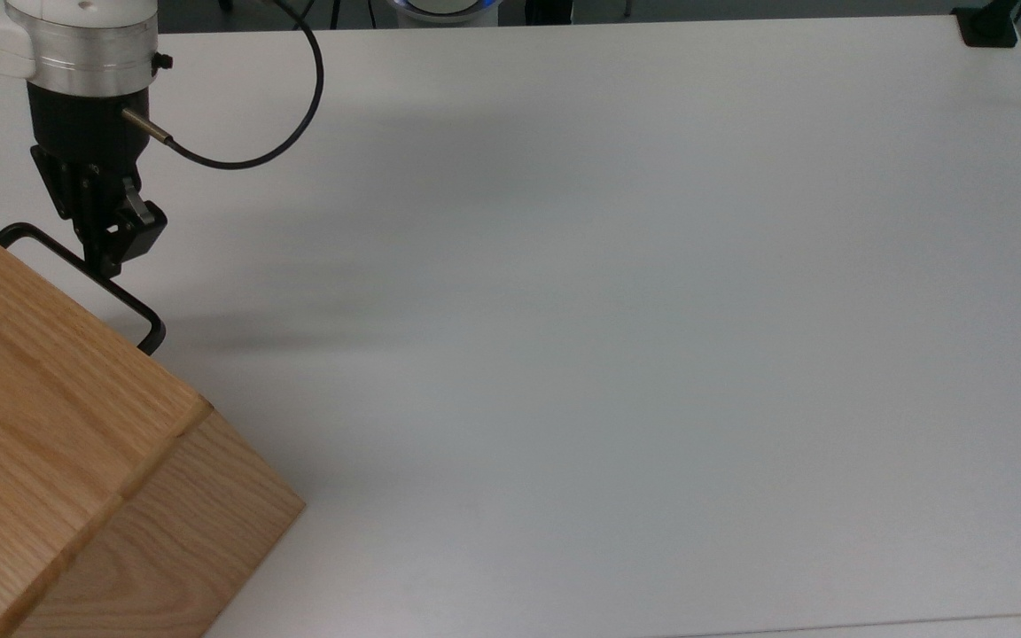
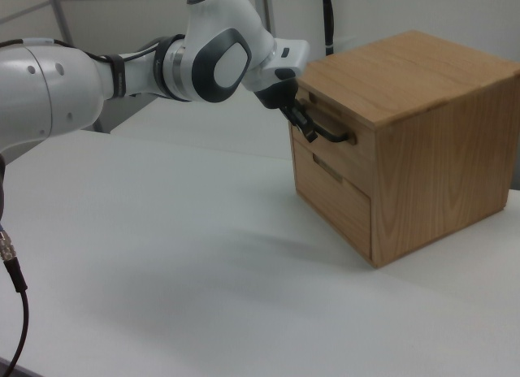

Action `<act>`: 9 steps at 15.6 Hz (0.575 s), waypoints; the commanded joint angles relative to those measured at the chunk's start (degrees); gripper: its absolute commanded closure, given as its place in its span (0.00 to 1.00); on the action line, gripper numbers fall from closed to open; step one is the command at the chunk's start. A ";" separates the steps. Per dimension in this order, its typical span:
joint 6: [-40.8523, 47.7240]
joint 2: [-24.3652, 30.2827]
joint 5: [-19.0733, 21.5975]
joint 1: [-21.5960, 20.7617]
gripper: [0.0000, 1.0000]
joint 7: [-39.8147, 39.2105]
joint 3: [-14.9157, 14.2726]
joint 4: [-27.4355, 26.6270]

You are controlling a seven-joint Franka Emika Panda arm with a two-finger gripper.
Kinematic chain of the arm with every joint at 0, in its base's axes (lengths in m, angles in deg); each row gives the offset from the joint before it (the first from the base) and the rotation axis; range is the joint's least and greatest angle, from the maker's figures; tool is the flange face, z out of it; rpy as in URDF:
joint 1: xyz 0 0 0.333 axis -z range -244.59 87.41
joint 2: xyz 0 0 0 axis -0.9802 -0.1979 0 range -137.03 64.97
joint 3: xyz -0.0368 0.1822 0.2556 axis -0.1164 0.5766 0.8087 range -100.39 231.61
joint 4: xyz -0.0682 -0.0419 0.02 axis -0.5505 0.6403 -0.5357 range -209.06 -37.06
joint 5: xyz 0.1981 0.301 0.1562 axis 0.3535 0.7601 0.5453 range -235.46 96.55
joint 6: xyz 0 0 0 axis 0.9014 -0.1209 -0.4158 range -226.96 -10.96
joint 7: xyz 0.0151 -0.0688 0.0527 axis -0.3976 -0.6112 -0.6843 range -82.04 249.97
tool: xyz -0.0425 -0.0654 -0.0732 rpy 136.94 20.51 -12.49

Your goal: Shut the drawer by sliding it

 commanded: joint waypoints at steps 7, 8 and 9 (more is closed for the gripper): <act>25.52 10.01 -0.96 0.18 0.00 -3.17 9.47 0.26; 30.95 11.33 -0.52 0.00 0.00 -3.09 11.92 0.52; 33.18 12.21 -0.08 -0.35 0.00 -2.83 13.34 0.52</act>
